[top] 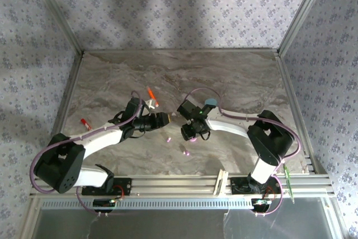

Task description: Insert the wireless bluetooth earbuds into the charging case

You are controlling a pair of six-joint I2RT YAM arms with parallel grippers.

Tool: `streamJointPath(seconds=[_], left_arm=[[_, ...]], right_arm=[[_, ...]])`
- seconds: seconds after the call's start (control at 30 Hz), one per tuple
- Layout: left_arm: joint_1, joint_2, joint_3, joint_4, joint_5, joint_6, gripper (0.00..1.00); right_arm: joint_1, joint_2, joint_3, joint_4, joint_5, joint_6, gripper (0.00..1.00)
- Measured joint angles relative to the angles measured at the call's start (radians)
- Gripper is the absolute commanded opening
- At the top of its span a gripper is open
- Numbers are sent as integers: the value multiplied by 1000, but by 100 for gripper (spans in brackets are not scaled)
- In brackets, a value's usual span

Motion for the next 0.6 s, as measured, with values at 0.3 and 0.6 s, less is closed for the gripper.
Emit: streamJointPath(seconds=[0.3, 0.6], left_arm=[[2, -4, -4, 0, 0, 0, 61], [6, -9, -4, 0, 0, 0, 61]], right_arm=[[0, 5, 0, -2, 0, 0, 54], [0, 13, 2, -2, 0, 0, 53]])
